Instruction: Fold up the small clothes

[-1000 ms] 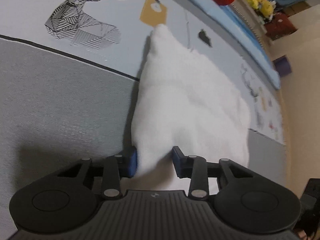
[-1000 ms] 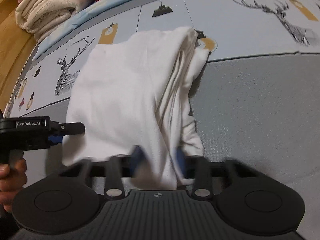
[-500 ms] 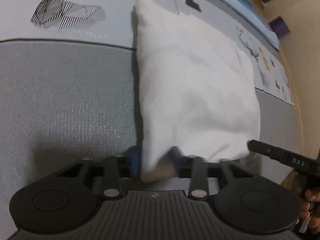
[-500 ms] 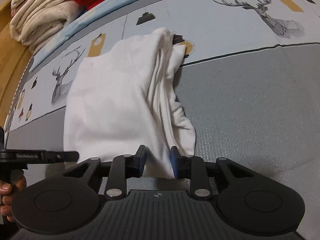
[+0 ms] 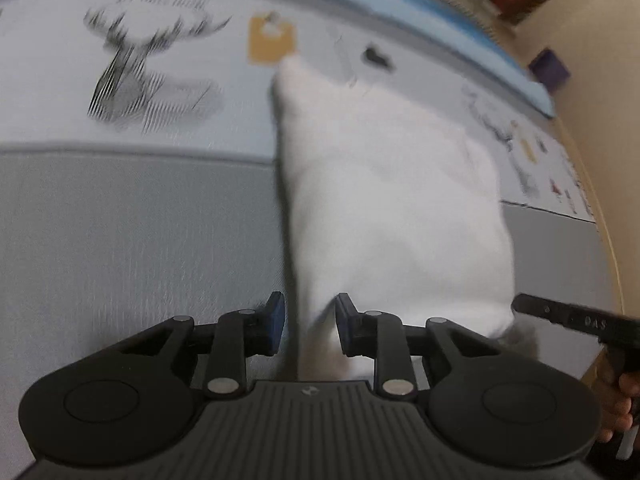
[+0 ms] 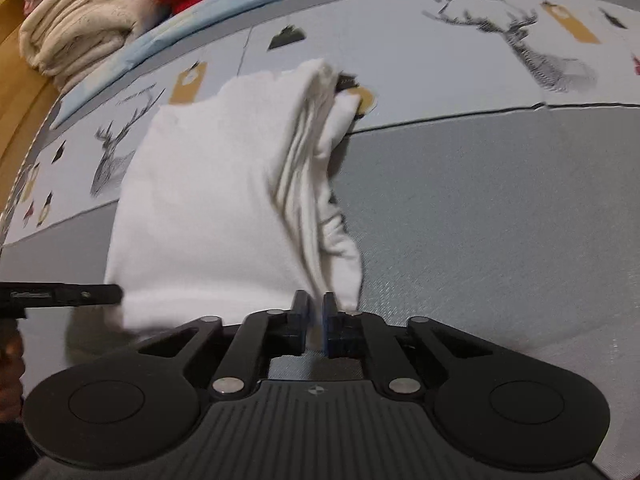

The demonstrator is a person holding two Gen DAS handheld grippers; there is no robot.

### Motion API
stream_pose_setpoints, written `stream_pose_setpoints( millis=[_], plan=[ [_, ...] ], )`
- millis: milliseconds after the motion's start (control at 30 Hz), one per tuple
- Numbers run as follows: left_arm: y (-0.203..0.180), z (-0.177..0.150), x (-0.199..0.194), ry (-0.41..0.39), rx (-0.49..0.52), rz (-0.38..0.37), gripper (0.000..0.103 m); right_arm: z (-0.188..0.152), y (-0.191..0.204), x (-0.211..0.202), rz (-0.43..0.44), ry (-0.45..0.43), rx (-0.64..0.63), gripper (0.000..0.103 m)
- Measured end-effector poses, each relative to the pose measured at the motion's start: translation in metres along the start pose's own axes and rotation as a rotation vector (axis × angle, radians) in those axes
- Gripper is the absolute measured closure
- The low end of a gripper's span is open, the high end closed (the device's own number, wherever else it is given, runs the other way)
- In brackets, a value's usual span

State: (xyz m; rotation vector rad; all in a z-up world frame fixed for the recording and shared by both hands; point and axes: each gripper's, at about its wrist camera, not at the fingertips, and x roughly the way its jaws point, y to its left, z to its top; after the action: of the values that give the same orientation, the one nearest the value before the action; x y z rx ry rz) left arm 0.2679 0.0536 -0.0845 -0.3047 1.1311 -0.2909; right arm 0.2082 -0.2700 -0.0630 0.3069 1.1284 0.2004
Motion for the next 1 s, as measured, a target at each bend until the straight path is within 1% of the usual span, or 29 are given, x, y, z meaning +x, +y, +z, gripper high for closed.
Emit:
stream_pose_setpoints(
  millis=[67,100,133,167,200,233,267,300,333,367,400,433,500,533,600,667,700,733,767,800,867,933,1000],
  plan=[
    [-0.003,-0.002,0.005,0.022,0.018,-0.012,0.074,0.002,-0.001,-0.005,0.002,-0.041,0.01,0.087],
    [-0.004,-0.006,0.011,0.058,0.038,0.019,0.074,0.002,0.0,-0.006,0.015,-0.051,0.006,0.085],
    [-0.006,-0.008,0.019,0.099,0.065,0.072,0.067,0.001,0.0,-0.005,0.029,-0.046,-0.003,0.084],
    [-0.005,-0.013,0.024,0.128,0.089,0.112,0.064,0.0,0.002,-0.001,0.029,-0.024,-0.024,0.083],
    [-0.006,-0.015,0.023,0.12,0.104,0.122,0.062,-0.001,0.004,0.004,0.004,0.003,-0.048,0.077],
    [-0.009,-0.014,0.019,0.104,0.114,0.131,0.061,-0.004,0.005,0.011,-0.044,0.035,-0.076,0.071],
    [-0.012,-0.016,0.013,0.076,0.131,0.143,0.061,-0.004,0.005,0.017,-0.08,0.055,-0.084,0.059],
    [-0.017,-0.018,0.006,0.041,0.161,0.167,0.057,-0.004,0.003,0.017,-0.105,0.06,-0.071,0.058],
    [-0.023,-0.02,-0.001,0.004,0.195,0.2,0.048,-0.003,0.001,0.013,-0.107,0.049,-0.047,0.059],
    [-0.028,-0.023,-0.011,-0.038,0.231,0.233,0.042,-0.002,-0.001,0.006,-0.103,0.02,-0.02,0.059],
    [-0.033,-0.027,-0.021,-0.086,0.272,0.261,0.031,-0.002,-0.002,-0.001,-0.108,-0.01,-0.009,0.059],
    [-0.037,-0.03,-0.03,-0.128,0.306,0.276,0.023,-0.003,-0.002,-0.008,-0.124,-0.047,-0.008,0.059],
    [-0.04,-0.038,-0.051,-0.194,0.349,0.303,0.018,-0.007,-0.001,-0.028,-0.164,-0.132,-0.027,0.059],
    [-0.043,-0.04,-0.063,-0.219,0.352,0.328,0.018,-0.008,0.0,-0.036,-0.175,-0.165,-0.038,0.059],
    [-0.052,-0.044,-0.087,-0.272,0.343,0.354,0.017,-0.017,0.002,-0.058,-0.187,-0.247,-0.07,0.059],
    [-0.065,-0.051,-0.114,-0.337,0.339,0.362,0.012,-0.023,0.005,-0.077,-0.206,-0.31,-0.096,0.058],
    [-0.074,-0.057,-0.129,-0.372,0.34,0.364,0.008,-0.026,0.006,-0.09,-0.214,-0.348,-0.098,0.057],
    [-0.084,-0.063,-0.142,-0.403,0.345,0.36,0.002,-0.03,0.007,-0.103,-0.207,-0.383,-0.094,0.056],
    [-0.094,-0.072,-0.155,-0.426,0.351,0.354,0.0,-0.034,0.009,-0.114,-0.193,-0.408,-0.089,0.054],
    [-0.103,-0.082,-0.166,-0.441,0.356,0.35,0.0,-0.038,0.012,-0.126,-0.181,-0.433,-0.087,0.052],
    [-0.119,-0.102,-0.179,-0.443,0.345,0.342,0.0,-0.051,0.022,-0.15,-0.157,-0.471,-0.097,0.05],
    [-0.127,-0.126,-0.189,-0.451,0.304,0.291,0.0,-0.066,0.028,-0.168,-0.139,-0.49,-0.118,0.046],
    [-0.129,-0.151,-0.189,-0.453,0.268,0.257,0.0,-0.084,0.037,-0.181,-0.131,-0.514,-0.149,0.039]
  ],
)
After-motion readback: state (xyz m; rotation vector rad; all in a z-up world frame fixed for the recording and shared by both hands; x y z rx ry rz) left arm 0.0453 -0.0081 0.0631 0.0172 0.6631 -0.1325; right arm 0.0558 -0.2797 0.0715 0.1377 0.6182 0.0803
